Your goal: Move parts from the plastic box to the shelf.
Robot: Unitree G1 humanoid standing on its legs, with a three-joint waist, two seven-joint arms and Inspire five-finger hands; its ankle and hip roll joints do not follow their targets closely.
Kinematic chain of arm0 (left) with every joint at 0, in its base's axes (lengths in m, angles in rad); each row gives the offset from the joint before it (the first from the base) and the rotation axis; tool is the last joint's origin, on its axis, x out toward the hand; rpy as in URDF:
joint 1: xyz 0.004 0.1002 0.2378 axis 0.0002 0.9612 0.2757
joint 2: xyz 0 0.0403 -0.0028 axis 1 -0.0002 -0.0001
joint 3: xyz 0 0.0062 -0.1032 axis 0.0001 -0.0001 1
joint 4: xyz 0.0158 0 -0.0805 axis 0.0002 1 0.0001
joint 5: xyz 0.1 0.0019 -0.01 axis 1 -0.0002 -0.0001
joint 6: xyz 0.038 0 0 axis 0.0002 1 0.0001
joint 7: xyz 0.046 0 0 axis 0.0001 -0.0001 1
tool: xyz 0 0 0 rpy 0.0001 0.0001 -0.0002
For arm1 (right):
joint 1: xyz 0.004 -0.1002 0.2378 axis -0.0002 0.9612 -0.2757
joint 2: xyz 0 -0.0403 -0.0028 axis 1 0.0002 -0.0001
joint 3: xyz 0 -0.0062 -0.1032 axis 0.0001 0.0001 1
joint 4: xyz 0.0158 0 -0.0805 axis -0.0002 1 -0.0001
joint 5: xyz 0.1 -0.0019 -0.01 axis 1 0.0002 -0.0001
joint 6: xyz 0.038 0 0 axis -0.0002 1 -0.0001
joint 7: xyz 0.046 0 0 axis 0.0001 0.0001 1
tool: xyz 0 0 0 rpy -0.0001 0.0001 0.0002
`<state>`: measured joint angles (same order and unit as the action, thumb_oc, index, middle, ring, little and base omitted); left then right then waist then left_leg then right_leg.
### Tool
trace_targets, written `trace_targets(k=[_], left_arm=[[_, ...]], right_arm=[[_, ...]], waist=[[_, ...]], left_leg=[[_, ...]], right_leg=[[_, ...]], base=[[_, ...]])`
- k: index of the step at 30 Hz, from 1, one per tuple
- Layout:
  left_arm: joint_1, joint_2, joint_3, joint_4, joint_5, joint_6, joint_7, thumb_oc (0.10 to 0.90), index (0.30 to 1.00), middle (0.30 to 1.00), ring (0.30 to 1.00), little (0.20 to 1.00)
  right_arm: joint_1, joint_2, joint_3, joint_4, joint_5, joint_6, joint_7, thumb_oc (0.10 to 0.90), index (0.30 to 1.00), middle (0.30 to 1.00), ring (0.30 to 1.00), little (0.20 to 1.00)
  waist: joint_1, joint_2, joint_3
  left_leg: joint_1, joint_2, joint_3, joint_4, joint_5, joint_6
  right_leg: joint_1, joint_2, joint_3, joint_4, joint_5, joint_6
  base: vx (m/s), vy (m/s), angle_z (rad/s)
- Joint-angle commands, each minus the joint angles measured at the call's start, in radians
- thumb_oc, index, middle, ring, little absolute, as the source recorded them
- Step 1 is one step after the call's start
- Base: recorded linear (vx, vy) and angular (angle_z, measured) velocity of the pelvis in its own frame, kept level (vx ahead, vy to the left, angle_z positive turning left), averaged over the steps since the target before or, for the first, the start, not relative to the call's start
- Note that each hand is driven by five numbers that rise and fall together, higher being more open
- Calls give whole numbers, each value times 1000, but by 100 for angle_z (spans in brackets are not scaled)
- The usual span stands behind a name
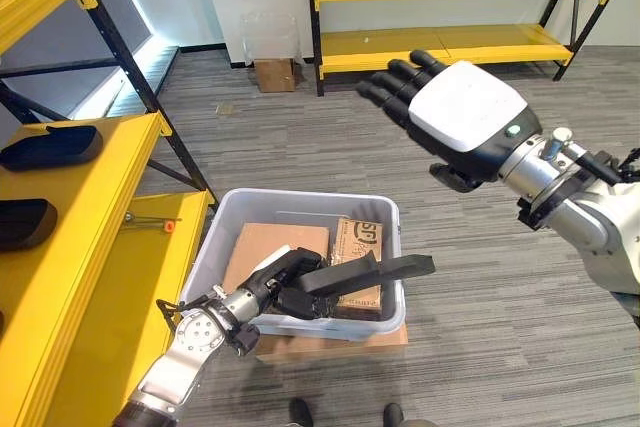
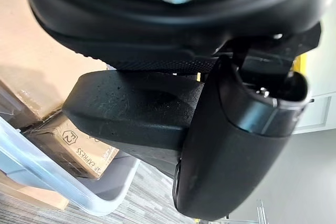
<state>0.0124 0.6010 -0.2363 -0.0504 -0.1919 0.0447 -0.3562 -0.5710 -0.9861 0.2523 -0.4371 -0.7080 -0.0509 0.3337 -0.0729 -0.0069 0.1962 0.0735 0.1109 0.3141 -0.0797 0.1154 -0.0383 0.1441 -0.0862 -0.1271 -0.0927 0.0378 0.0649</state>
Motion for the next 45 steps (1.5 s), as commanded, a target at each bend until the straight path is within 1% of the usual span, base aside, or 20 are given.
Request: trace_targets(k=[1,2,4,6,8,11,16,17,19,21,26,32,35,36,37,38,39,41,43,45], left_arm=[[-104,18,38,-97,-39,-136,131,400,300,300,300,300],[-102,21,40,-100,-33,-142,140,400,300,300,300,300],[-95,17,68,-114,-15,-175,171,400,300,300,300,300],[-82,16,104,-149,-15,-185,201,400,300,300,300,300],[-67,-7,158,-179,-16,-205,229,400,300,300,300,300],[-33,-38,235,-213,-1,-254,270,400,300,300,300,300],[-12,-66,278,-227,14,-317,304,400,300,300,300,300],[-11,-70,286,-229,8,-316,323,400,300,300,300,300],[-8,-74,291,-231,1,-307,346,400,300,300,300,300],[-9,-81,292,-237,-13,-318,345,400,300,300,300,300],[10,-86,293,-248,7,-324,370,400,300,300,300,300],[46,-81,306,-263,13,-332,407,400,300,300,300,300],[83,-85,321,-272,37,-346,462,400,300,300,300,300],[91,-89,324,-271,36,-348,474,400,300,300,300,300],[106,-99,328,-273,26,-356,481,400,300,300,300,300],[108,-100,329,-274,27,-356,480,400,300,300,300,300],[127,-117,330,-264,6,-366,476,400,300,300,300,300],[121,-124,314,-231,6,-388,473,400,300,300,300,300],[104,-117,292,-206,19,-406,491,400,300,300,300,300],[95,-112,287,-198,17,-411,502,400,300,300,300,300]], right_arm=[[-44,0,-123,90,143,331,-355,900,1000,1000,1000,1000],[-38,1,-129,99,167,339,-372,900,1000,1000,1000,1000],[12,47,-181,148,288,387,-496,900,1000,1000,1000,1000],[75,88,-236,188,396,393,-587,900,1000,1000,1000,1000],[176,169,-296,220,484,378,-695,900,1000,1000,1000,1000],[353,324,-366,243,609,309,-812,900,1000,1000,1000,1000],[439,447,-350,265,648,244,-856,900,1000,1000,1000,1000],[449,468,-337,276,638,194,-857,900,1000,1000,1000,1000],[448,474,-314,280,551,130,-844,900,1000,1000,1000,1000],[440,474,-271,277,509,111,-844,900,1000,1000,1000,1000],[456,474,-199,299,556,42,-812,900,1000,1000,1000,1000],[467,462,-173,304,557,3,-800,900,1000,1000,1000,1000],[464,447,-174,308,593,-42,-768,900,1000,1000,1000,1000],[459,446,-169,314,602,-57,-764,900,1000,1000,1000,1000],[452,449,-162,311,599,-66,-769,900,1000,1000,1000,1000],[451,450,-161,311,599,-67,-770,900,1000,1000,1000,1000],[451,461,-146,299,603,-71,-786,900,1000,1000,1000,1000],[457,460,-132,292,623,-69,-795,900,1000,1000,1000,1000],[470,455,-120,300,635,-101,-808,900,1000,1000,1000,1000],[478,451,-119,298,617,-130,-788,900,1000,1000,1000,1000]], waist=[[12,5,-81],[13,3,-81],[16,8,-75],[22,8,-71],[26,15,-63],[21,27,-57],[11,38,-52],[11,41,-50],[15,44,-47],[26,46,-44],[38,52,-31],[62,48,-21],[91,60,2],[100,63,10],[112,64,22],[110,63,22],[116,55,37],[103,41,42],[90,28,31],[83,23,23]], left_leg=[[61,128,-22,-8,-53,-105],[61,128,-23,-8,-53,-105],[59,126,-30,-8,-55,-102],[57,124,-39,-8,-56,-102],[57,124,-44,-8,-57,-99],[62,126,-47,-8,-55,-98],[62,128,-48,-8,-50,-98],[61,128,-51,-8,-48,-101],[58,126,-57,-8,-47,-102],[54,121,-66,-8,-47,-101],[45,108,-85,-8,-40,-100],[32,98,-120,-8,-36,-100],[-16,112,-165,-8,22,-119],[-36,122,-169,-8,53,-127],[-69,143,-163,-8,114,-139],[-75,144,-166,-8,122,-140],[-115,163,-129,-5,159,-143],[-86,168,-8,39,128,-131],[-45,171,62,100,80,-141],[-22,179,102,138,76,-143]], right_leg=[[-15,-89,-107,40,7,80],[-15,-89,-108,40,7,81],[-16,-88,-110,44,4,78],[-15,-89,-114,47,0,77],[-14,-91,-119,50,-3,74],[-11,-92,-119,55,-7,71],[-11,-93,-116,58,-10,68],[-12,-93,-118,61,-13,68],[-13,-93,-122,66,-18,66],[-13,-93,-124,68,-21,62],[-16,-92,-130,81,-34,51],[-16,-84,-144,77,-39,44],[-14,-64,-163,76,-50,23],[-11,-64,-176,72,-50,18],[-5,-68,-195,68,-47,12],[-5,-68,-200,66,-46,11],[6,-84,-242,62,-42,11],[14,-106,-312,59,-34,18],[13,-113,-359,59,-32,30],[6,-110,-387,61,-27,28]], base=[[0,0,0],[0,0,0],[-16,-15,0],[-36,-32,1],[-17,-12,0],[0,0,0],[-7,-5,1],[0,0,0],[-31,-41,1],[-41,-53,4],[-66,-54,4],[-79,-124,15],[-128,-132,27],[-126,-17,38],[-109,5,33],[-167,41,50],[-169,31,66],[-206,20,87],[-174,-2,132],[-219,63,85]])
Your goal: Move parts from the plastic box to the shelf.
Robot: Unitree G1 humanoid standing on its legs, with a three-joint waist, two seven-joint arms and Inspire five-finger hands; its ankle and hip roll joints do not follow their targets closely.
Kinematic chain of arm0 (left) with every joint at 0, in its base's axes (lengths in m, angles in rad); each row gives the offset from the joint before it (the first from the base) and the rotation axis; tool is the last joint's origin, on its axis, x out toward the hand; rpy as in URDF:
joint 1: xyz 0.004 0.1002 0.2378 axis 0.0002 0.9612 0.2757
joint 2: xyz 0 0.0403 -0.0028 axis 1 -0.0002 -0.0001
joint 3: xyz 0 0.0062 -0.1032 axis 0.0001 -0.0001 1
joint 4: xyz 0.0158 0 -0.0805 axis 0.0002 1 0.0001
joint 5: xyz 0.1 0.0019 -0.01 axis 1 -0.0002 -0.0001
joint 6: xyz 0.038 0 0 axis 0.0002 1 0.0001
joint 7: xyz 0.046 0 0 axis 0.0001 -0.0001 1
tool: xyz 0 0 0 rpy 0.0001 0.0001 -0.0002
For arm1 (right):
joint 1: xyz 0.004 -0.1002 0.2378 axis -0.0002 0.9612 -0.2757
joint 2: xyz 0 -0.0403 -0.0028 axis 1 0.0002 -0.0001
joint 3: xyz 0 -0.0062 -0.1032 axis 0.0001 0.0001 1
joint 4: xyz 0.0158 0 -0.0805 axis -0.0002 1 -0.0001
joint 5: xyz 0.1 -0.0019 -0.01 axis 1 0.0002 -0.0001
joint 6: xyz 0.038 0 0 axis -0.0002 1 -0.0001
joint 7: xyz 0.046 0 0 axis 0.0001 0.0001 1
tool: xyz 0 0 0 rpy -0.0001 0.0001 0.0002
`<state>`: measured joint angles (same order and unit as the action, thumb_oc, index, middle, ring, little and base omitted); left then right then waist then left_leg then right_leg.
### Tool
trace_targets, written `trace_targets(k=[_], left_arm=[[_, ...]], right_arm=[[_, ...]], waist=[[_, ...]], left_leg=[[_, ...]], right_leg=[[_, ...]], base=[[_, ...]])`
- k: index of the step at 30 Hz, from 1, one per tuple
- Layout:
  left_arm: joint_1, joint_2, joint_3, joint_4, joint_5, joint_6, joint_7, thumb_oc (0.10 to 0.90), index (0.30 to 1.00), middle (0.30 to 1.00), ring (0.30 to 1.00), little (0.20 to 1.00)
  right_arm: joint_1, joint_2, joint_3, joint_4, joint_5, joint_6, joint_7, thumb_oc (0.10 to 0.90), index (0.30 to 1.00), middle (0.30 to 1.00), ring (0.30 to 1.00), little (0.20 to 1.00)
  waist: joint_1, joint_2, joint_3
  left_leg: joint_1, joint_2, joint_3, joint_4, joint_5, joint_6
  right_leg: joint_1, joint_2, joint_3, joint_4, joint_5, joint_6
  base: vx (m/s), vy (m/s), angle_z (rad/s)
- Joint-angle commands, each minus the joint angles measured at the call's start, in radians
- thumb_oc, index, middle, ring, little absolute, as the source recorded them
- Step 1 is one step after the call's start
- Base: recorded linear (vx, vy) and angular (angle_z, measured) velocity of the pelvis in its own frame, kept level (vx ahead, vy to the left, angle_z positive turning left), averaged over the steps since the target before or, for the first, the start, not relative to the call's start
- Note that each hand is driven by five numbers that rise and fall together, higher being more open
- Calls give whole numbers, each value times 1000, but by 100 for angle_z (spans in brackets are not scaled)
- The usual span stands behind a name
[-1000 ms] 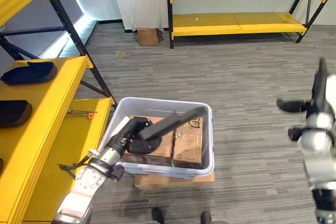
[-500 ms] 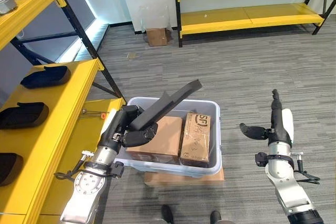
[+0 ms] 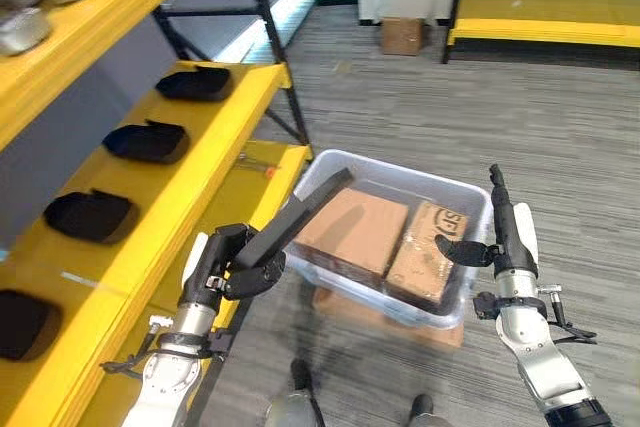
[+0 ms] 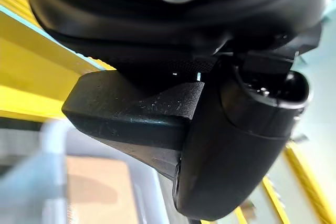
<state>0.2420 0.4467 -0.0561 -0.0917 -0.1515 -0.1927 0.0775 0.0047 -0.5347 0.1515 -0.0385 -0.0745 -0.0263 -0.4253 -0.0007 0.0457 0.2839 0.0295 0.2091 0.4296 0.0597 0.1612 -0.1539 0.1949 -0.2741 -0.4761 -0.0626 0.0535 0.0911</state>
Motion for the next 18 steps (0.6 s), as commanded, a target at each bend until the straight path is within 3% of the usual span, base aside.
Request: trace_targets(k=[1,4,5,7,8,11,13,18], left_arm=[[-157,51,103,-146,-21,-182,78,400,300,300,300,300],[-177,68,103,-143,0,-184,95,400,300,300,300,300],[-181,73,103,-144,-3,-187,93,400,300,300,300,300],[-184,72,102,-146,-133,-123,19,400,300,300,300,300],[-181,85,109,-158,-23,-151,41,400,300,300,300,300],[-172,103,114,-176,-58,-163,-5,400,300,300,300,300],[-168,123,127,-197,-63,-190,-43,400,300,300,300,300],[-178,143,133,-215,-56,-218,-48,400,300,300,300,300]], right_arm=[[-85,-5,-20,-111,-30,-178,-28,900,1000,1000,1000,1000],[-76,-8,-27,-109,-13,-181,-48,900,1000,1000,1000,1000],[-78,-11,-32,-102,-3,-184,-65,900,1000,1000,1000,1000],[-76,-5,-43,-84,-11,-182,-93,900,1000,1000,1000,1000],[-85,13,-44,-82,-22,-154,-120,900,1000,1000,1000,1000],[-96,26,-47,-89,-27,-118,-148,900,1000,1000,1000,1000],[-106,43,-44,-101,-49,-78,-177,900,1000,1000,1000,1000],[-105,62,-39,-106,-59,-64,-185,900,1000,1000,1000,1000]], waist=[[-3,-32,-79],[-16,-30,-108],[-15,-24,-120],[-11,-9,-132],[-10,-8,-137],[7,-10,-140],[25,-14,-148],[41,-16,-156]], left_leg=[[63,103,41,57,30,-41],[125,131,97,103,40,-64],[143,115,97,88,29,-60],[156,84,108,18,-1,-46],[177,52,133,-48,-46,-21],[178,32,134,-87,-77,-5],[180,5,135,-132,-123,21],[169,-2,125,-141,-131,27]], right_leg=[[-58,84,-77,34,-38,-6],[-75,87,-122,31,-33,-15],[-89,84,-134,35,-25,-9],[-107,65,-159,43,0,19],[-107,31,-176,44,36,55],[-97,7,-191,39,67,78],[-88,-35,-211,30,110,112],[-82,-69,-236,24,148,141]], base=[[-277,130,55],[-212,192,137],[-210,290,112],[-167,342,18],[-114,321,78],[-79,210,74],[-81,225,38],[-60,115,27]])
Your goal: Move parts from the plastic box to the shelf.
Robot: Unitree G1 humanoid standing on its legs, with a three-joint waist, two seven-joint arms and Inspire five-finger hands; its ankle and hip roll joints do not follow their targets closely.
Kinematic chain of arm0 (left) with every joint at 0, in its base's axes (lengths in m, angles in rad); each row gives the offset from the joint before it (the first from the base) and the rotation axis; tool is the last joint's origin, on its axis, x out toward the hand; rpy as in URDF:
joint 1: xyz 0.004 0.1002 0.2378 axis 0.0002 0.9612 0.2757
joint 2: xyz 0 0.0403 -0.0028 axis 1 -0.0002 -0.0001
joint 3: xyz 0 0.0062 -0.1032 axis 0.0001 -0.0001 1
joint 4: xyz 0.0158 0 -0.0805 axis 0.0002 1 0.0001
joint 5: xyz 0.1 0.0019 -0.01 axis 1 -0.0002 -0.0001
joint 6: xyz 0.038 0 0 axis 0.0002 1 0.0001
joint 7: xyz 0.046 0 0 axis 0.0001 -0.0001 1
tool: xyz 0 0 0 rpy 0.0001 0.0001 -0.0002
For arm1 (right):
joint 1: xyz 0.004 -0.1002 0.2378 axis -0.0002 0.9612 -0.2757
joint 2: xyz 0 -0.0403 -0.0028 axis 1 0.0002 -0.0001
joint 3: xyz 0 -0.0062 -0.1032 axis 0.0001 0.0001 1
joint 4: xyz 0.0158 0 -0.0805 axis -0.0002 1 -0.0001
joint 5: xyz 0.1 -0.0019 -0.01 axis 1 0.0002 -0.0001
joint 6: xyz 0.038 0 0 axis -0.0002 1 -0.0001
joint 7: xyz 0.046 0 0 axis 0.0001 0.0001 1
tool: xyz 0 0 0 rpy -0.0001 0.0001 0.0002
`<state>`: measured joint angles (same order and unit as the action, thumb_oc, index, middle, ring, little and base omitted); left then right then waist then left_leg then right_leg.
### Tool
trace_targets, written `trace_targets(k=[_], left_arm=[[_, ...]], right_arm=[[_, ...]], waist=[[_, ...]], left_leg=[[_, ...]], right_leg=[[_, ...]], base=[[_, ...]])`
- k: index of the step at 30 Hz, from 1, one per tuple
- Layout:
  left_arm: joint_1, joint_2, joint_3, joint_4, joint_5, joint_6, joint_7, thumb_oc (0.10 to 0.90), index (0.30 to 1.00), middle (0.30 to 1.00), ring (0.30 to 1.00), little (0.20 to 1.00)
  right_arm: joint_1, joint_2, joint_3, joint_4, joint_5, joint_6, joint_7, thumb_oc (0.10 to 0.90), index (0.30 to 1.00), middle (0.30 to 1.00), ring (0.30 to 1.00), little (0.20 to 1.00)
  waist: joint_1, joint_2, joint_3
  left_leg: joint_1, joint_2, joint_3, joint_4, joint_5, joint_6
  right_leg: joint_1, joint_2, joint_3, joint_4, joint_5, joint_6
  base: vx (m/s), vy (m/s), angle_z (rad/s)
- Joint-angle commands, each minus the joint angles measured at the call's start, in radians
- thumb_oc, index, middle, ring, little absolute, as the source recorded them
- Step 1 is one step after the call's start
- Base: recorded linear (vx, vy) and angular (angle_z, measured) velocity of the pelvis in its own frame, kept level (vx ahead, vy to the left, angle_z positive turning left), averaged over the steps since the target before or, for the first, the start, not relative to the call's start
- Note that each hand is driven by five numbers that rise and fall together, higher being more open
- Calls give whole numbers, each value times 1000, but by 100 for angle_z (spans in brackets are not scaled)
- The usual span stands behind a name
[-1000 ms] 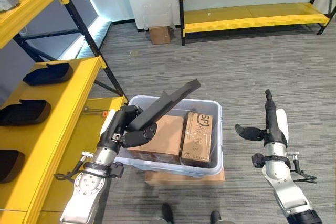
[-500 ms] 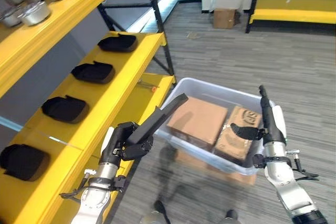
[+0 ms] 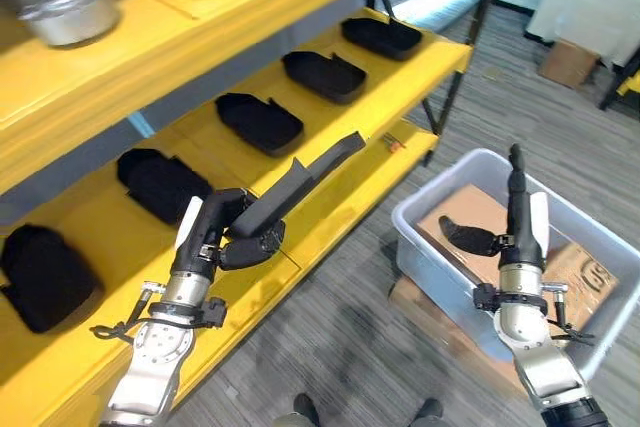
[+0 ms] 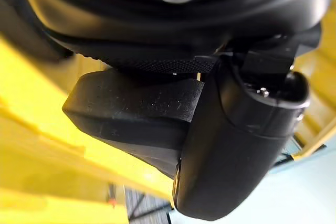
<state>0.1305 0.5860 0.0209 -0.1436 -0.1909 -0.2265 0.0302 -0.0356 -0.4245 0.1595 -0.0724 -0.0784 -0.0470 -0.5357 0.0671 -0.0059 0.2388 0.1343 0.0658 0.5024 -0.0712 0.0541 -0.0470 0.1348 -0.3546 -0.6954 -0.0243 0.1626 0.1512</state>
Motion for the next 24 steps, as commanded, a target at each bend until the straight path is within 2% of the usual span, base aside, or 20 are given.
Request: trace_targets(k=[1,4,12,18,21,22,24], left_arm=[[-71,7,56,-168,-9,-188,2,400,300,300,300,300],[-83,13,54,-181,22,-213,15,400,300,300,300,300],[-66,19,74,-200,103,-287,85,400,300,300,300,300],[-62,37,87,-206,83,-316,39,400,300,300,300,300],[-73,41,80,-206,91,-318,32,400,300,300,300,300],[-98,51,63,-204,80,-309,15,400,300,300,300,300],[-126,55,34,-194,70,-296,3,400,300,300,300,300]], right_arm=[[-66,-45,-47,-72,-60,-43,-70,900,1000,1000,1000,1000],[-65,-47,-40,-80,-74,-48,-36,900,1000,1000,1000,1000],[-73,-56,-17,-75,-77,-43,-28,900,1000,1000,1000,1000],[-63,-61,-11,-98,-64,-26,23,900,1000,1000,1000,1000],[-53,-64,-18,-104,-58,-13,22,900,1000,1000,1000,1000],[-37,-69,-36,-97,-46,-22,22,900,1000,1000,1000,1000],[-14,-69,-53,-91,-48,-47,27,900,1000,1000,1000,1000]], waist=[[-24,34,-112],[-15,25,-112],[12,17,-113],[26,18,-107],[14,16,-106],[-16,16,-111],[-56,15,-114]], left_leg=[[63,139,50,-10,-26,-77],[58,127,46,-11,-27,-71],[55,108,40,-8,-26,-66],[43,70,19,-8,-35,-51],[37,53,-4,-9,-41,-41],[21,32,-49,-12,-49,-25],[5,13,-113,-16,-60,-2]], right_leg=[[-22,8,-21,-16,43,83],[-22,2,-24,-33,69,96],[-19,-14,-26,-52,98,107],[-32,-42,-21,-53,131,111],[-47,-38,19,-52,136,111],[-56,-15,112,-32,120,111],[-87,16,249,19,85,108]], base=[[-46,65,17],[-69,74,9],[-30,69,-1],[-7,141,2],[25,148,6],[53,181,20],[39,154,47]])
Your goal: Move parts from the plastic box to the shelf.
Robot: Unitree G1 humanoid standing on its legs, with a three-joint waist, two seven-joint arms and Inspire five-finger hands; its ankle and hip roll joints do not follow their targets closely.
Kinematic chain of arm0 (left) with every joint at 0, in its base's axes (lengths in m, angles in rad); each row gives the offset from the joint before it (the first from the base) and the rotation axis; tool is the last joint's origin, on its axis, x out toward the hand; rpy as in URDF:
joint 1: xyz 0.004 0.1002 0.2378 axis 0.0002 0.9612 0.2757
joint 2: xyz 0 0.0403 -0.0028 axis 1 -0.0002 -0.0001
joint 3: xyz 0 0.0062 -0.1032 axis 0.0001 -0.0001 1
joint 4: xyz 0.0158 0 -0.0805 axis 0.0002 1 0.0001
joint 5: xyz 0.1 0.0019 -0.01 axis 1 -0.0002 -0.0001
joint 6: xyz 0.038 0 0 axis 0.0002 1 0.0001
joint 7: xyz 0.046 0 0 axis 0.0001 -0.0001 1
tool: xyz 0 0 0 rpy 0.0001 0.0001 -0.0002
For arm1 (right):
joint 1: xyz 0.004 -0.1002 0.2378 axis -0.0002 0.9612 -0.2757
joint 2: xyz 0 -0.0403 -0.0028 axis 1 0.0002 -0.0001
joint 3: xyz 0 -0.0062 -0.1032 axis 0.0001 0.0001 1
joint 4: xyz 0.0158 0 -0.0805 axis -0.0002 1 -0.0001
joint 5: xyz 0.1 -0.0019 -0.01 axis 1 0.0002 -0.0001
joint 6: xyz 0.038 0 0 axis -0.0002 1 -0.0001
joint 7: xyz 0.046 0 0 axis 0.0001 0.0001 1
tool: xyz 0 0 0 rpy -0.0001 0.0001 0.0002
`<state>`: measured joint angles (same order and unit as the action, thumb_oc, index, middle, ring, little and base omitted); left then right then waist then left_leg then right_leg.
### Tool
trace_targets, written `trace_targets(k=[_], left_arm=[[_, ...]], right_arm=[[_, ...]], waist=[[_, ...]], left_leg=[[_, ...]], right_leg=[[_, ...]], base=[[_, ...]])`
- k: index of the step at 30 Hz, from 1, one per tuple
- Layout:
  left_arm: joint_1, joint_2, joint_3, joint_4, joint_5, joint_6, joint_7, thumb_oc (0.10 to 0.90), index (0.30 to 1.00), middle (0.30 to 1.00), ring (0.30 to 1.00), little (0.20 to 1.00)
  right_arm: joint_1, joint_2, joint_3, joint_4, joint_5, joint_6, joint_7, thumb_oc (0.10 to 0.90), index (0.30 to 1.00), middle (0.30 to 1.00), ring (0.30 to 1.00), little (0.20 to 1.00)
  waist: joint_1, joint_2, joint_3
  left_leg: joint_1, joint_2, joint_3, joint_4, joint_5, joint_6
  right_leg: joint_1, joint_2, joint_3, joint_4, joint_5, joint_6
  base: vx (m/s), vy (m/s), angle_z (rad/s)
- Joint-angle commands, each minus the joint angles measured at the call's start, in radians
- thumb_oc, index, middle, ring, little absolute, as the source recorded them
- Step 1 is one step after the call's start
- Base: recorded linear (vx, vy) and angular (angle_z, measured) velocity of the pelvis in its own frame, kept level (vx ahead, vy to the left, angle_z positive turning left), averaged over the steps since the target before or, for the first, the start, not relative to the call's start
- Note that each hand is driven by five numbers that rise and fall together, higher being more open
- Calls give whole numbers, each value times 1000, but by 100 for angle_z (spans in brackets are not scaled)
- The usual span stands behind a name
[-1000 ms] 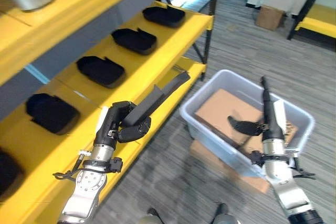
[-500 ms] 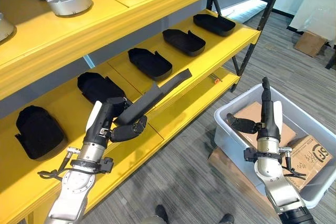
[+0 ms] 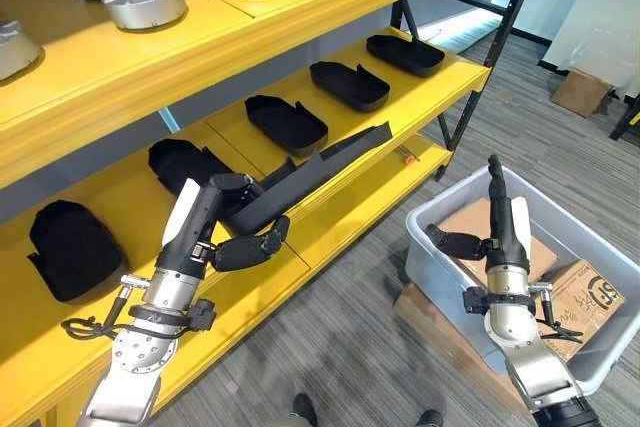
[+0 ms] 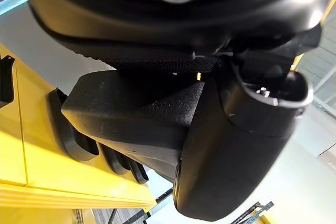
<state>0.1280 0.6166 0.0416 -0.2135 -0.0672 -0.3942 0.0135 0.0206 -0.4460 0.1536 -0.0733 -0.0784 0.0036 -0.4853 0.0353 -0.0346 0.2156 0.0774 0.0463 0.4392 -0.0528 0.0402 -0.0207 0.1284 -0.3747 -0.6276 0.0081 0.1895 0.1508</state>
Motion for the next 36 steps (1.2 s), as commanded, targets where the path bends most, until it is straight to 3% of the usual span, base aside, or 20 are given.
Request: trace_targets(k=[1,3,5,6,7,9,14,19,21,22,23,25,29,31,33,34,35,36], left_arm=[[-138,25,-4,-117,-65,-119,11,400,300,300,300,300],[-164,12,-36,-112,-72,-114,-19,400,300,300,300,300],[-171,-8,-49,-124,-94,-85,-33,400,300,300,300,300],[-169,-22,-52,-142,-108,-58,-37,400,300,300,300,300],[-167,-28,-61,-143,-100,-50,-28,400,300,300,300,300],[-169,-36,-76,-135,-101,-56,-21,400,300,300,300,300],[-84,-53,-46,-105,-81,-84,-7,400,300,300,300,300],[-60,-55,-38,-111,-88,-83,-1,400,300,300,300,300],[-78,-61,-48,-114,-86,-97,-18,400,300,300,300,300],[-102,-65,-64,-116,-70,-121,-37,400,300,300,300,300],[-115,-62,-68,-122,-36,-131,-17,400,300,300,300,300],[-134,-53,-93,-121,14,-108,59,400,300,300,300,300],[-153,-40,-102,-114,65,-121,156,400,300,300,300,300],[-147,-38,-92,-121,43,-111,158,400,300,300,300,300],[-128,-36,-75,-124,42,-116,161,400,300,300,300,300],[-114,-37,-65,-128,53,-119,168,400,300,300,300,300],[-96,-38,-53,-134,67,-114,182,400,300,300,300,300],[-83,-37,-43,-134,71,-110,191,400,300,300,300,300]], right_arm=[[-53,-48,-59,-91,-46,-115,-16,900,1000,1000,1000,1000],[-21,-55,-92,-107,-27,-132,8,900,1000,1000,1000,1000],[-7,-67,-109,-129,-20,-158,56,900,1000,1000,1000,1000],[0,-83,-111,-154,-20,-169,85,900,1000,1000,1000,1000],[-5,-92,-101,-161,-30,-163,90,900,1000,1000,1000,1000],[-29,-102,-81,-145,-27,-169,76,900,1000,1000,1000,1000],[-40,-114,-59,-105,-1,-226,98,900,1000,1000,1000,1000],[-30,-116,-54,-111,4,-239,130,900,1000,1000,1000,1000],[-29,-116,-49,-117,-14,-225,107,900,1000,1000,1000,1000],[-24,-115,-53,-117,-12,-199,63,900,1000,1000,1000,1000],[-22,-112,-60,-115,-2,-191,49,900,1000,1000,1000,1000],[-19,-106,-60,-87,21,-206,40,900,1000,1000,1000,1000],[-38,-110,-43,-89,15,-234,52,900,1000,1000,1000,1000],[-42,-114,-34,-100,31,-242,67,900,1000,1000,1000,1000],[-48,-123,-22,-99,54,-261,75,900,1000,1000,1000,1000],[-53,-126,-17,-96,60,-271,87,900,1000,1000,1000,1000],[-61,-131,-9,-92,59,-281,90,900,1000,1000,1000,1000],[-66,-135,-6,-91,62,-279,91,900,1000,1000,1000,1000]], waist=[[-50,40,-86],[-90,38,-86],[-102,34,-87],[-101,32,-91],[-101,32,-89],[-91,33,-88],[-54,26,-87],[-52,35,-82],[-64,36,-70],[-89,34,-60],[-104,35,-62],[-128,37,-56],[-141,42,-58],[-136,45,-61],[-116,50,-65],[-106,54,-64],[-90,59,-65],[-84,63,-67]], left_leg=[[46,23,-73,-34,-37,-9],[34,16,-138,-34,-39,6],[27,3,-172,-34,-42,9],[12,-16,-209,-34,-38,11],[7,-30,-236,-34,-37,10],[-9,-46,-270,-34,-31,11],[-28,-75,-338,-34,-35,12],[-25,-85,-320,-34,-35,12],[-30,-75,-221,-9,-35,2],[-31,-45,-82,34,-49,-9],[-23,-26,-24,39,-62,-16],[-4,8,41,48,-67,-26],[27,77,84,36,-37,-52],[33,126,66,29,15,-84],[36,179,-24,13,92,-127],[26,189,-63,8,121,-123],[26,187,-134,1,122,-125],[32,183,-158,-4,114,-124]], right_leg=[[-105,68,252,20,35,92],[-115,180,375,64,-74,65],[-107,255,406,82,-142,32],[-105,311,437,82,-176,-3],[-101,345,457,85,-201,-24],[-104,366,474,74,-215,-43],[-62,369,482,-45,-173,-49],[-60,364,474,-69,-162,-47],[-63,347,426,-61,-162,-43],[-58,318,354,-56,-161,-33],[-54,305,328,-57,-163,-24],[-34,283,275,-54,-167,-15],[-29,252,243,-44,-172,-21],[-28,240,244,-40,-173,-23],[-23,236,274,-41,-179,-28],[-32,234,282,-39,-167,-36],[-31,228,312,-40,-167,-33],[-30,220,323,-43,-165,-28]], base=[[2,57,107],[16,24,147],[11,18,108],[-7,22,66],[-48,16,53],[-96,-12,39],[-74,-87,41],[-26,-4,13],[-127,37,34],[-108,91,94],[-75,123,210],[11,202,246],[-5,241,58],[39,289,40],[87,314,15],[93,369,-7],[90,389,-16],[133,404,-17]])
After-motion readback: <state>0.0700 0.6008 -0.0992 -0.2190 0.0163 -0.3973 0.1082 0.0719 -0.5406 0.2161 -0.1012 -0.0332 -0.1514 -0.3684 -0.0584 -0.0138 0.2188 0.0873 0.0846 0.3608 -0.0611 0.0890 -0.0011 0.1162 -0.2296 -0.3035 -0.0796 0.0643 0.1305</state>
